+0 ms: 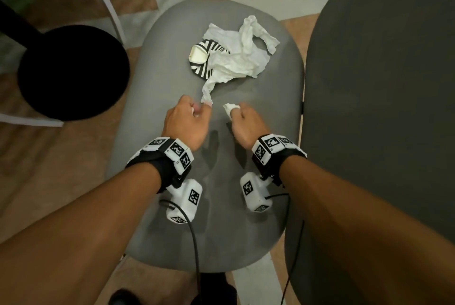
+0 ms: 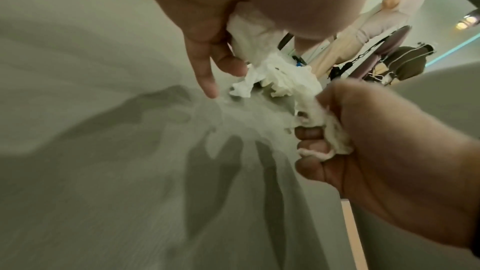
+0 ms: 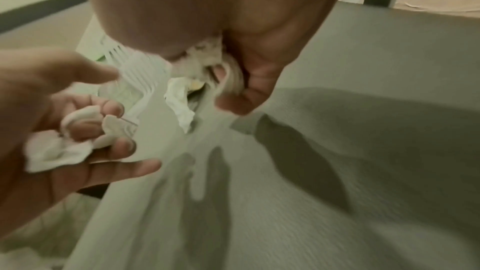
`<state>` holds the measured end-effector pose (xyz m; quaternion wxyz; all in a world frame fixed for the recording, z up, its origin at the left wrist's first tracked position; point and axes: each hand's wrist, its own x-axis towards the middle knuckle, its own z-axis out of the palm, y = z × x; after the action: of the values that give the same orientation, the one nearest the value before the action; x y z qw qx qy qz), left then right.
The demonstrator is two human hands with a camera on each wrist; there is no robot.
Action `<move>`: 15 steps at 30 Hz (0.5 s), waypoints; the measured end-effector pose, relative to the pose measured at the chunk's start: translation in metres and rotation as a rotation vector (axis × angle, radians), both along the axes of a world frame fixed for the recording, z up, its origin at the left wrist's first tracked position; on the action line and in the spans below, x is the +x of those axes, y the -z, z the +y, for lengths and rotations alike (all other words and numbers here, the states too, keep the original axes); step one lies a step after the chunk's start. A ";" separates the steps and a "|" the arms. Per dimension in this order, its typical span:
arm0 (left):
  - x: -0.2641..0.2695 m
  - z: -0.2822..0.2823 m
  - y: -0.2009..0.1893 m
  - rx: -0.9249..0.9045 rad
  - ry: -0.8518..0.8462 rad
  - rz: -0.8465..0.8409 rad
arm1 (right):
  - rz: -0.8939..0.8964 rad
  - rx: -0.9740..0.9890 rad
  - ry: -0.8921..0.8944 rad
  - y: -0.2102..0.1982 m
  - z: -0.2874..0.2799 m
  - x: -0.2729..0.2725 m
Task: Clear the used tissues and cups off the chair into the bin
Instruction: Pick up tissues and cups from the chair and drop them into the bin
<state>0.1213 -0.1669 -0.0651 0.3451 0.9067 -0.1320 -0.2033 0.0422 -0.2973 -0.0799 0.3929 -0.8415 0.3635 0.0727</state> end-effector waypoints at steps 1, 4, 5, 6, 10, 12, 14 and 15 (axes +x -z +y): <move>0.003 -0.007 0.000 -0.031 0.013 -0.010 | -0.066 0.056 0.085 -0.005 -0.003 0.004; 0.020 -0.025 0.003 -0.047 0.157 -0.116 | -0.186 0.095 0.230 -0.019 -0.013 0.012; 0.028 -0.031 0.005 -0.003 0.202 -0.155 | -0.202 0.108 0.240 -0.021 -0.018 0.013; 0.034 -0.037 0.006 0.053 0.238 -0.192 | -0.206 0.146 0.252 -0.020 -0.021 0.014; 0.048 -0.051 0.017 0.307 0.298 -0.229 | -0.092 0.205 0.171 -0.003 -0.033 0.008; 0.050 -0.050 0.023 0.355 0.287 -0.244 | -0.046 0.312 0.178 0.001 -0.033 0.000; 0.048 -0.046 0.027 0.245 0.228 -0.242 | -0.027 0.373 0.195 -0.003 -0.032 -0.008; 0.045 -0.044 0.028 0.171 0.187 -0.227 | -0.009 0.328 0.172 -0.008 -0.032 -0.011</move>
<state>0.1661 -0.2110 -0.0931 0.2289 0.9337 -0.2364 -0.1411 0.0317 -0.3289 -0.0715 0.5314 -0.7322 0.4156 0.0934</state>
